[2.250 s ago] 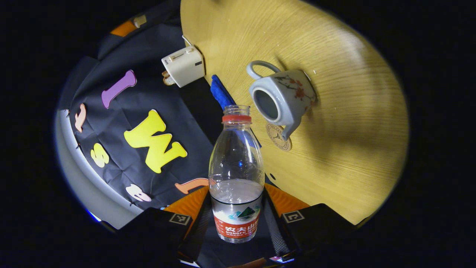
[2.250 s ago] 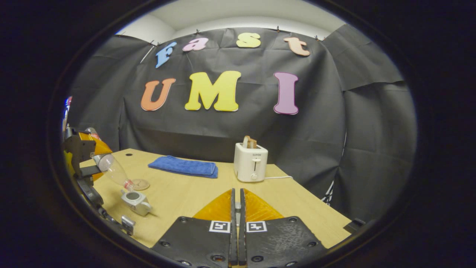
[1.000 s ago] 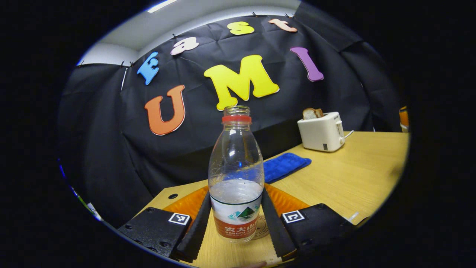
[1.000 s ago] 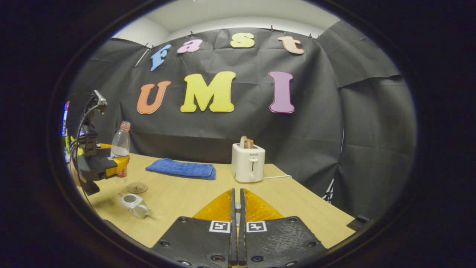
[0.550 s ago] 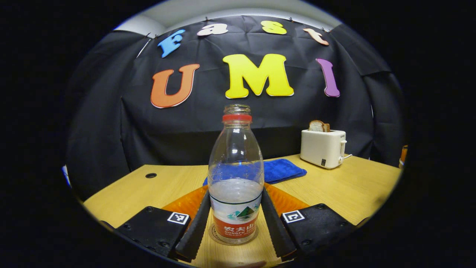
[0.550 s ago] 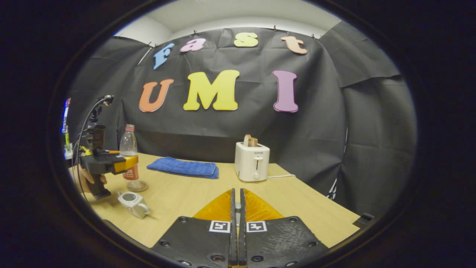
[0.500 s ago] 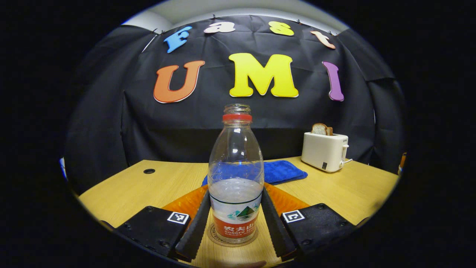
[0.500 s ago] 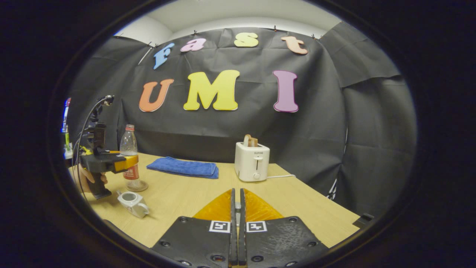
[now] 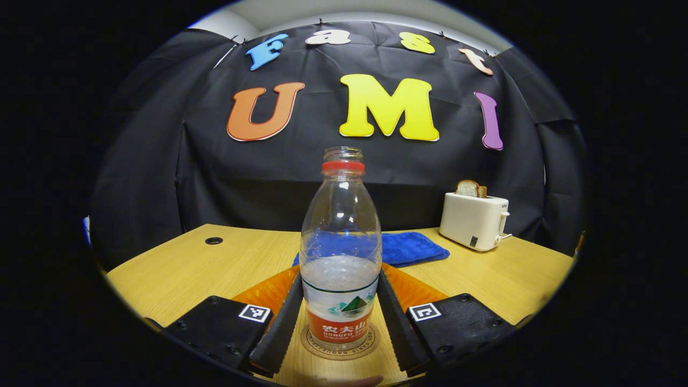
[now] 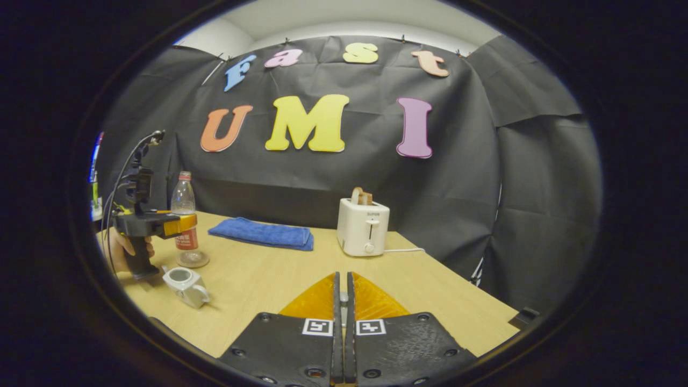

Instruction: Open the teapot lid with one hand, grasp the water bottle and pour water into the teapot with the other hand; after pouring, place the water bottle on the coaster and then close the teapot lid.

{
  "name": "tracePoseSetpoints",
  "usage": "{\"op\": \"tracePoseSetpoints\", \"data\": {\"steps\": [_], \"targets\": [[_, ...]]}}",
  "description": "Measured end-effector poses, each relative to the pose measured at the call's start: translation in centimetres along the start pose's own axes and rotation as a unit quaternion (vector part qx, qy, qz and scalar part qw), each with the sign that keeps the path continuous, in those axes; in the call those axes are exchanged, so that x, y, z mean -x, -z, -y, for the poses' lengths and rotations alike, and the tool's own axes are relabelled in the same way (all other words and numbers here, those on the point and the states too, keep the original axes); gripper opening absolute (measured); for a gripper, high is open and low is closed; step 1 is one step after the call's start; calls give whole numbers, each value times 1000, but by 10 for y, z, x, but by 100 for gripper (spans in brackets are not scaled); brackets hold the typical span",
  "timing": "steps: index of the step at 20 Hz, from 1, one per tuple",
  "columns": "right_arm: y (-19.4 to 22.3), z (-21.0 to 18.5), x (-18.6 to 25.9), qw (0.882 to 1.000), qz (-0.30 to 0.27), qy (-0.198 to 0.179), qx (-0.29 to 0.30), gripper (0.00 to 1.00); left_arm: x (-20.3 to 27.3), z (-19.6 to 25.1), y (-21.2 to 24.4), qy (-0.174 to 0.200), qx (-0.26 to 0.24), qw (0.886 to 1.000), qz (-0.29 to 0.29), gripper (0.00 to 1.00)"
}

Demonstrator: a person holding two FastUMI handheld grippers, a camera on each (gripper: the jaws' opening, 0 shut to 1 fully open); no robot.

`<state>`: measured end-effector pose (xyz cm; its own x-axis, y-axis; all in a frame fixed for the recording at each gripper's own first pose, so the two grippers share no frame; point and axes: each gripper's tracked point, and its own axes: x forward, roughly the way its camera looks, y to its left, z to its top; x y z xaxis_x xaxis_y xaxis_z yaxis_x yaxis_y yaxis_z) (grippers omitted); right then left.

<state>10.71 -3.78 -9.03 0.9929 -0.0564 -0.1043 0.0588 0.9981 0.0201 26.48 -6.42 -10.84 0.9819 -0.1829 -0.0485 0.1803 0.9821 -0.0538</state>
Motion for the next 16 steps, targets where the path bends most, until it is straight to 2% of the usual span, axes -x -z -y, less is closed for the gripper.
{"op": "tracePoseSetpoints", "data": {"steps": [6, 16], "targets": [[-2, 0, 3, 1000, 7, 8, 19, 1, -1, -4, 13, -17, 7, 1000, -20, 80], [3, -1, -1, 1000, -2, 9, 19, 1, 3, -7, 13, -27, -36, 999, -31, 82]]}}
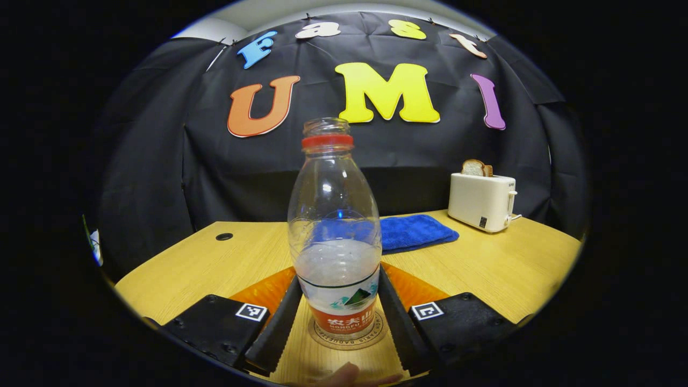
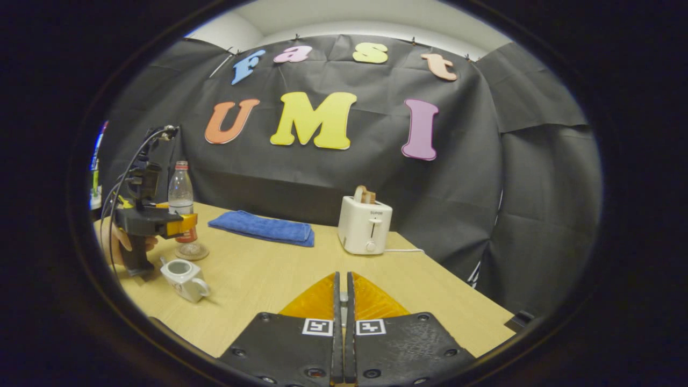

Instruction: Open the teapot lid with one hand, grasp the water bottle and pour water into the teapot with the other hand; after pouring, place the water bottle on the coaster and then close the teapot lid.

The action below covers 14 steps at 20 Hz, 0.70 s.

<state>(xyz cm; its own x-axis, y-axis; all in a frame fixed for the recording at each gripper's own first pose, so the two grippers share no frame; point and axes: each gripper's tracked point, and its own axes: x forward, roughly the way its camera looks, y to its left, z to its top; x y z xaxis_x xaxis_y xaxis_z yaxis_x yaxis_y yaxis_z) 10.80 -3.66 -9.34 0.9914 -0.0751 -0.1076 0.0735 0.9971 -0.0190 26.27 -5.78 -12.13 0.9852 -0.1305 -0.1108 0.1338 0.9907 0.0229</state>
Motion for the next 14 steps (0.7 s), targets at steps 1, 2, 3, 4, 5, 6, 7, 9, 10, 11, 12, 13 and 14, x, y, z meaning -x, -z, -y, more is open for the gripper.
{"op": "tracePoseSetpoints", "data": {"steps": [1, 2, 3, 4, 5, 6, 7, 9, 10, 11, 12, 13, 14], "targets": [[1, 0, 0, 1000, -2, -1, -1, 1, 0, 0, -1, 0, -3, 1000, 1, 83], [2, 1, -1, 1000, -4, -1, -3, 1, 1, -1, -3, -2, -6, 1000, 4, 86], [3, 1, -2, 1000, -6, 0, -3, 0, 1, -1, -4, -2, -7, 1000, 5, 86], [4, 2, -2, 1000, -7, 1, -3, 0, 2, 1, -4, 0, -6, 1000, 6, 89], [3, 2, -1, 1000, -7, 1, -3, 1, 2, 3, -5, 3, -5, 1000, 7, 90], [2, 2, -1, 1000, -6, 1, -3, 1, 4, 6, -6, 7, -6, 1000, 5, 90], [2, 2, -1, 1000, -5, 1, -2, 1, 4, 8, -3, 10, -9, 1000, -1, 91], [1, 2, -1, 1000, -4, 3, 1, 1, 7, 8, -6, 8, -15, 1000, -3, 94], [1, 2, -1, 1000, -3, 4, 2, 1, 10, 8, -9, 8, -17, 1000, 1, 95], [1, 1, -1, 1000, -4, 2, 1, 1, 12, 7, -12, 7, -18, 1000, 5, 95], [2, 0, -1, 1000, -4, 2, 1, 1, 13, 7, -16, 8, -17, 1000, 10, 95], [2, 0, 0, 1000, -4, 2, 2, 1, 16, 8, -16, 9, -17, 1000, 9, 95], [2, 0, 1, 1000, -4, 1, 4, 1, 19, 8, -15, 11, -19, 1000, 7, 95]]}}
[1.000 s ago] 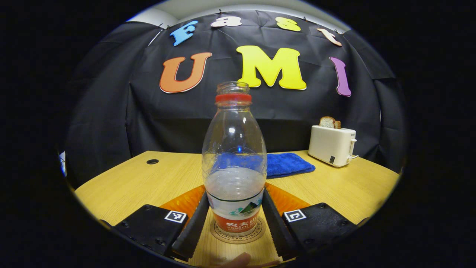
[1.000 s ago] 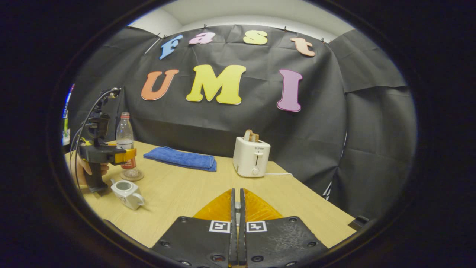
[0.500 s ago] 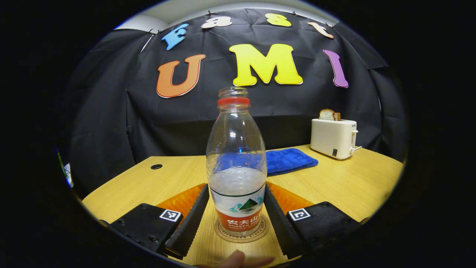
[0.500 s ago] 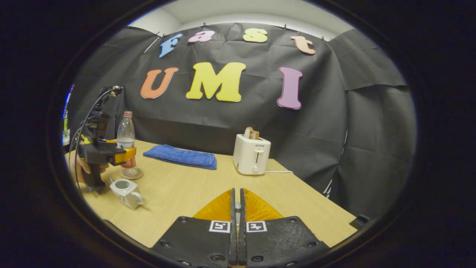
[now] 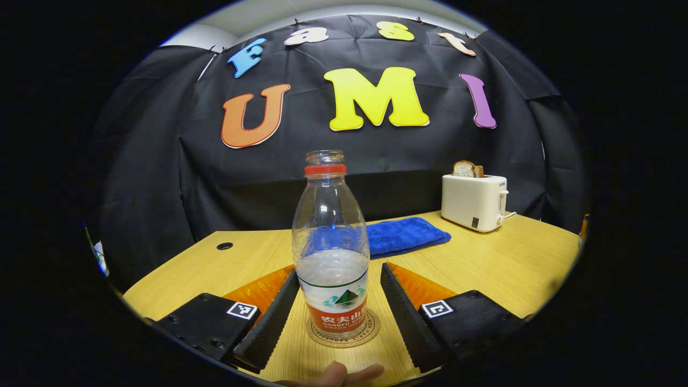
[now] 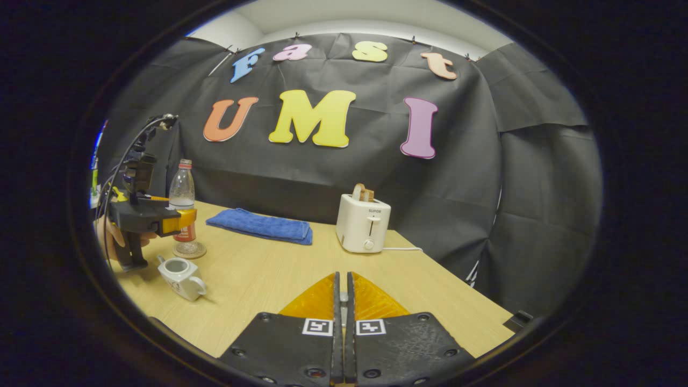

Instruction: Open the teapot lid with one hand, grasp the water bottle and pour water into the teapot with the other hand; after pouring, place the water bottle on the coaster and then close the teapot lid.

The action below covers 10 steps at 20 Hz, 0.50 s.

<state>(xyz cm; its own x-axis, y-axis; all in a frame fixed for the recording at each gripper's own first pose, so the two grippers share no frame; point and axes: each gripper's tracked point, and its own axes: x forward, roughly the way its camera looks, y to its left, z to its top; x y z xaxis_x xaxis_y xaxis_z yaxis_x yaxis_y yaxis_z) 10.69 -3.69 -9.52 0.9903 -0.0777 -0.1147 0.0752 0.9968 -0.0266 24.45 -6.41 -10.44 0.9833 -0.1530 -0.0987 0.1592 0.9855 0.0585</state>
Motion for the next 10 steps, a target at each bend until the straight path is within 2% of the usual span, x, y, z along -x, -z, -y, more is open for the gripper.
{"op": "tracePoseSetpoints", "data": {"steps": [10], "targets": [[-2, -18, 6, 1000, 7, -11, 21, 1, 48, -21, -9, -20, -26, 999, 15, 95]]}}
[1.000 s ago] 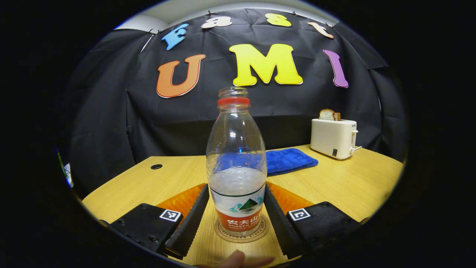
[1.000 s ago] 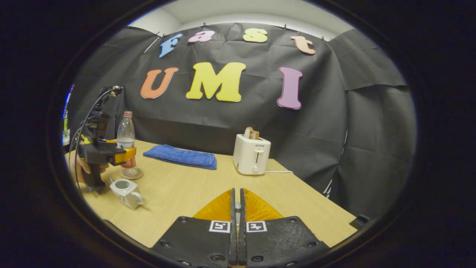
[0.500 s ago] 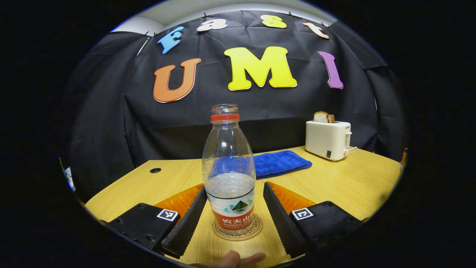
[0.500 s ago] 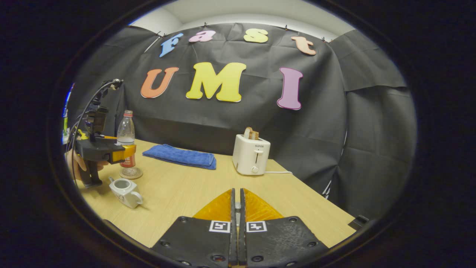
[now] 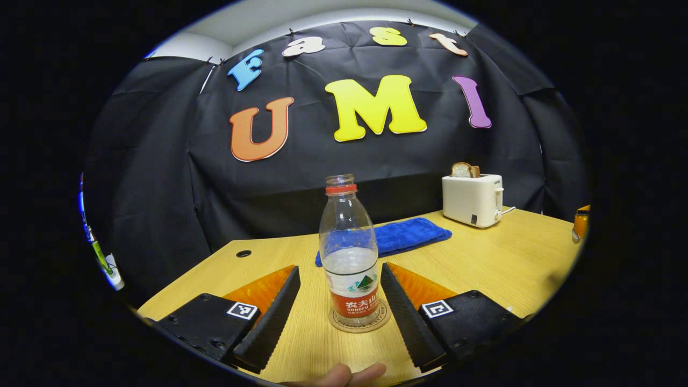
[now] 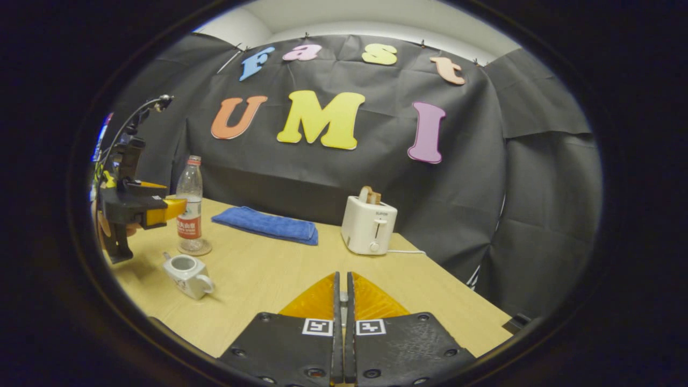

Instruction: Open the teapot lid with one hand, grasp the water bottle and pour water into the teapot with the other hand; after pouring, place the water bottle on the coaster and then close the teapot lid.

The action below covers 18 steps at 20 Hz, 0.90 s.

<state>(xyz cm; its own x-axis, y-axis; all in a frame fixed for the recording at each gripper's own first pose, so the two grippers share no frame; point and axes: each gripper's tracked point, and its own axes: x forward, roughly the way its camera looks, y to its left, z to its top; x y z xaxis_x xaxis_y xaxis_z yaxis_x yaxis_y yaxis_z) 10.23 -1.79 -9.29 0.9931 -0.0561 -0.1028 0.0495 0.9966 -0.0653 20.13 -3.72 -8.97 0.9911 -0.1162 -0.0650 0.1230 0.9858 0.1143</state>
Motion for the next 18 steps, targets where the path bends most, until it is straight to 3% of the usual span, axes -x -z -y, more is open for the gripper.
{"op": "tracePoseSetpoints", "data": {"steps": [4, 12, 18], "targets": [[-1, -16, 4, 1000, 3, -14, 9, 1, 40, -15, 8, -19, -2, 1000, -11, 95], [4, -59, 15, 998, -16, -53, 1, 1, 123, -23, -2, -17, 24, 999, 11, 94], [-16, -116, 14, 993, -5, -115, -5, 1, 143, -31, -6, -32, 59, 998, 13, 94]]}}
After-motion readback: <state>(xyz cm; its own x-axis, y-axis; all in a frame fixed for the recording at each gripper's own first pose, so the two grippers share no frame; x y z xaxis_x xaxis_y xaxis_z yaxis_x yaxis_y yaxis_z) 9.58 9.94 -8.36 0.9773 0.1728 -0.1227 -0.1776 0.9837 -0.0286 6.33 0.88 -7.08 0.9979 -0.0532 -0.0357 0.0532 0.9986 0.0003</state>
